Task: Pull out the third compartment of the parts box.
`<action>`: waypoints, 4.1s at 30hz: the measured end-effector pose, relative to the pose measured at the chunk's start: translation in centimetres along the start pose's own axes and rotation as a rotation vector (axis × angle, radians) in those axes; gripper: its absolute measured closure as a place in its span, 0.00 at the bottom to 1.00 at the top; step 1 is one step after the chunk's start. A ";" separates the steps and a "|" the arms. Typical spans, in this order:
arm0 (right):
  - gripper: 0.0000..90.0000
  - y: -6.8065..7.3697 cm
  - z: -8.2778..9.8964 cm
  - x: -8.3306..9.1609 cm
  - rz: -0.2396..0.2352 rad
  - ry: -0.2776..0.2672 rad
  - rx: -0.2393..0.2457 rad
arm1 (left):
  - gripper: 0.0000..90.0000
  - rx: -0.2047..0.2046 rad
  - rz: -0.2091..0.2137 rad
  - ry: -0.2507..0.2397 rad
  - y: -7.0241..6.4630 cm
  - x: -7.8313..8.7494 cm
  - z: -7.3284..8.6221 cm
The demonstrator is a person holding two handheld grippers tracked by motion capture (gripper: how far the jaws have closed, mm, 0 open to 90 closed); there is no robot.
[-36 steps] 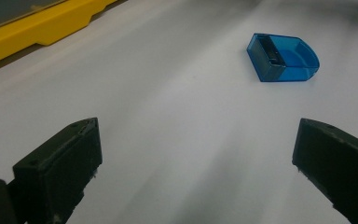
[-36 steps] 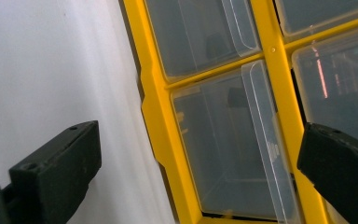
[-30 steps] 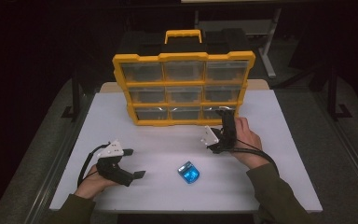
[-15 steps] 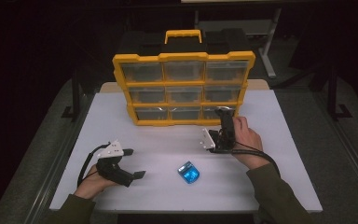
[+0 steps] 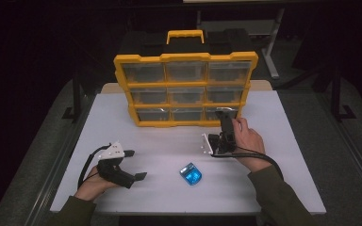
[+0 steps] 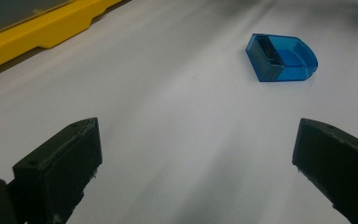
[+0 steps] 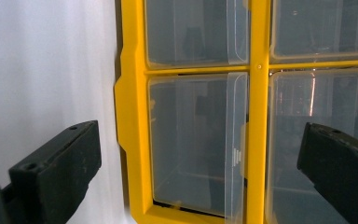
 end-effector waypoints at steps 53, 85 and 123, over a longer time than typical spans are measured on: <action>0.00 -1.0 1.4 0.3 0.290 0.191 -0.039 | 0.01 -0.007 -0.005 -0.005 -0.2 0.1 -0.2; 0.00 -3.3 1.4 2.2 0.500 0.167 -0.080 | 0.01 -0.034 -0.015 0.006 -0.5 -0.1 0.0; 0.00 -6.6 1.3 4.3 0.599 0.164 -0.075 | 0.01 -0.022 -0.023 0.012 -0.3 -0.2 -0.1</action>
Point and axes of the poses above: each handheld gripper's, and its own axes: x roughly backward along the jaws, z roughly out of its underside, y roughly to its left, the point moved 3 cm from there along -x, roughly forward along the jaws, and after that the axes turned 12 degrees about -z, right-handed, at the moved point
